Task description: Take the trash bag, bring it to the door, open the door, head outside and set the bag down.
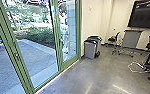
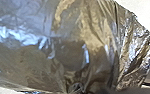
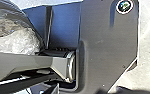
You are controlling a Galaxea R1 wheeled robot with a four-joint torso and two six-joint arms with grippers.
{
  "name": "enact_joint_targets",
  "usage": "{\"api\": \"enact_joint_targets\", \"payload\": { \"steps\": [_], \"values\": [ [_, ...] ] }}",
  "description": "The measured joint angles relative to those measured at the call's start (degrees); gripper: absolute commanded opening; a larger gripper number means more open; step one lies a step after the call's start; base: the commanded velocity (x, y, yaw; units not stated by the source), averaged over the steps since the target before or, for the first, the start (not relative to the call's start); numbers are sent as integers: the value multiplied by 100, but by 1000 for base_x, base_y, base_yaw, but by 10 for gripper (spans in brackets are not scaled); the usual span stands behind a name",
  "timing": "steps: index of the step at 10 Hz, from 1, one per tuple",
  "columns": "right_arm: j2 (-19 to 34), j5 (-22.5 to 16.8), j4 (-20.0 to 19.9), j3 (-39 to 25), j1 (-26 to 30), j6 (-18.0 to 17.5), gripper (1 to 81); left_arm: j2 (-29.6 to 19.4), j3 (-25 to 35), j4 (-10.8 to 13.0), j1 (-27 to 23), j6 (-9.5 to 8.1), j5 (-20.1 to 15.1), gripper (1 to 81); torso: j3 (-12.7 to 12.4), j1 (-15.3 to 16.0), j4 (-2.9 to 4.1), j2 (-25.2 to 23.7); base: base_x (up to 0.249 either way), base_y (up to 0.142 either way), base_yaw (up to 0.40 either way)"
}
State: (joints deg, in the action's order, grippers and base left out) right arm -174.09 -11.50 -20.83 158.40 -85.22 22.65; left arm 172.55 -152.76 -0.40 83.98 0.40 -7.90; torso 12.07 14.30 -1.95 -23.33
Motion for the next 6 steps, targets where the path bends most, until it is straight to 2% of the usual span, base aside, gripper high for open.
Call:
{"api": "enact_joint_targets", "payload": {
  "steps": [4, 6],
  "values": [
    [0, -2, 0, 0, 0, 0, 811, 0, 0, 0, 2, 0, 0, 10, 0, 0, 0, 0, 124, -72, 0],
    [0, 0, 0, 0, 0, 0, 811, 0, 0, 2, 0, 0, 0, 10, 0, 0, 0, 0, 124, 0, 0]
  ]
}}
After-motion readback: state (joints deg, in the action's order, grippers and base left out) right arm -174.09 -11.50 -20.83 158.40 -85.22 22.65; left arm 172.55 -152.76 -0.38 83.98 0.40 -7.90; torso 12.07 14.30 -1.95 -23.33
